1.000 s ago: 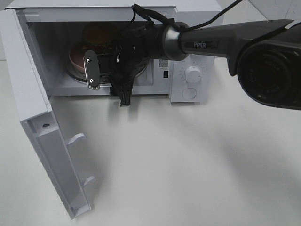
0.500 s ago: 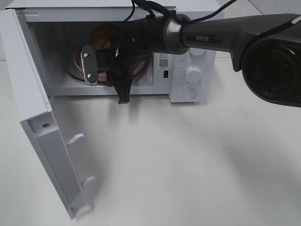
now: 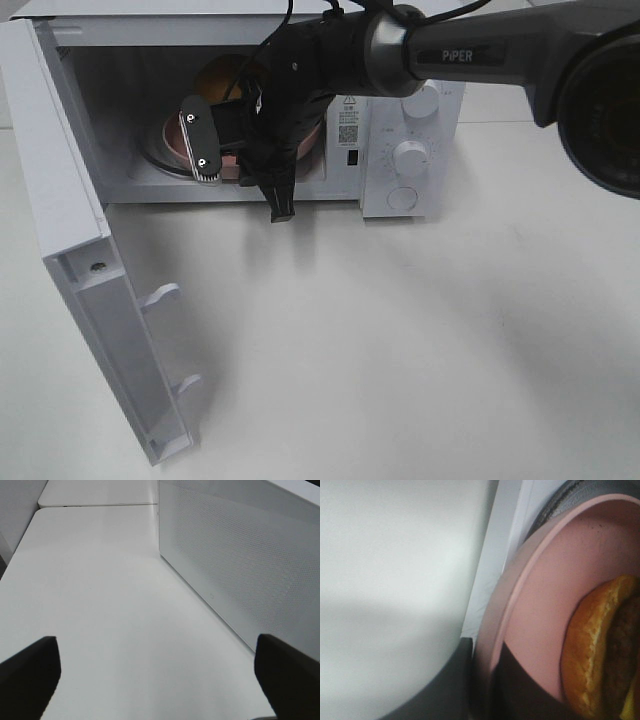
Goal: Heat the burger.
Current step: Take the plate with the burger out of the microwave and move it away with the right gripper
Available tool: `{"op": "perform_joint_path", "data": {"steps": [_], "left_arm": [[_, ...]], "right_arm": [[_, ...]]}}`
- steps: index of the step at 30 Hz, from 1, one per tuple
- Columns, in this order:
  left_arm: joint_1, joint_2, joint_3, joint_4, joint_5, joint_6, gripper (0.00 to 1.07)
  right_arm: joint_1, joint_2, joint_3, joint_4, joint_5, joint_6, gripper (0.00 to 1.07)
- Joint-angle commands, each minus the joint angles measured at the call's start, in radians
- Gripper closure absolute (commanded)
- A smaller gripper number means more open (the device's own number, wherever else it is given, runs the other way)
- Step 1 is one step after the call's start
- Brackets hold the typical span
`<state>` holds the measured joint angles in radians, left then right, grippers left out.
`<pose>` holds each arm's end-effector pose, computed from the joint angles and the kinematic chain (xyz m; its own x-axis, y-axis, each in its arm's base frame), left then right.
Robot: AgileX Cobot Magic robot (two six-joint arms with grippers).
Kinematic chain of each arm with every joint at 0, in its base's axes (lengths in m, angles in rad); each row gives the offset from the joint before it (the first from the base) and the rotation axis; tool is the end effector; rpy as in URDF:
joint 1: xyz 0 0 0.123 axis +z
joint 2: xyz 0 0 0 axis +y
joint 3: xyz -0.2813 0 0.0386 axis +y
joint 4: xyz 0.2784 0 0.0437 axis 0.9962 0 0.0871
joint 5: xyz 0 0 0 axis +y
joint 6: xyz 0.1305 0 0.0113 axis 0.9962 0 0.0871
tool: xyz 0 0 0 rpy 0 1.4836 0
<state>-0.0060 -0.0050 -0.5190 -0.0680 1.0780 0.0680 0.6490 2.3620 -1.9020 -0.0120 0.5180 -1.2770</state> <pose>0.0544 -0.0082 0.2785 -0.4467 0.0384 -0.8938 0.0755 0.9971 0.0051 0.4612 0.3489 0.1069 0.4042 -0.8985 -0.1714 -0.7629 -0.2278 -0.6050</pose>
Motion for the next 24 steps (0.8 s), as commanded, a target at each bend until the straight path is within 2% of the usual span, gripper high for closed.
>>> {"op": "perform_joint_path", "data": {"steps": [1, 5, 9, 17, 20, 22, 24], "left_arm": [[0.0, -0.017, 0.003, -0.002, -0.009, -0.005, 0.09], [0.0, -0.017, 0.003, -0.002, -0.009, -0.005, 0.09], [0.0, -0.017, 0.003, -0.002, -0.009, -0.005, 0.09], [0.0, -0.017, 0.003, -0.002, -0.009, -0.005, 0.09], [0.0, -0.017, 0.003, -0.002, -0.009, -0.005, 0.09], [0.0, -0.017, 0.003, -0.002, -0.009, -0.005, 0.09], [0.0, -0.017, 0.003, -0.002, -0.009, -0.005, 0.09]], "right_arm": [[0.009, -0.08, 0.084, -0.05, -0.106, -0.028, 1.07], [0.009, -0.113, 0.148, -0.058, -0.152, -0.027, 1.07], [0.009, -0.183, 0.26, -0.072, -0.25, -0.025, 1.07], [0.009, -0.264, 0.388, -0.107, -0.264, -0.025, 1.07], [0.009, -0.304, 0.445, -0.107, -0.276, -0.025, 1.07], [0.009, -0.349, 0.522, -0.106, -0.299, -0.025, 1.07], [0.009, -0.364, 0.541, -0.106, -0.303, -0.025, 1.07]]}}
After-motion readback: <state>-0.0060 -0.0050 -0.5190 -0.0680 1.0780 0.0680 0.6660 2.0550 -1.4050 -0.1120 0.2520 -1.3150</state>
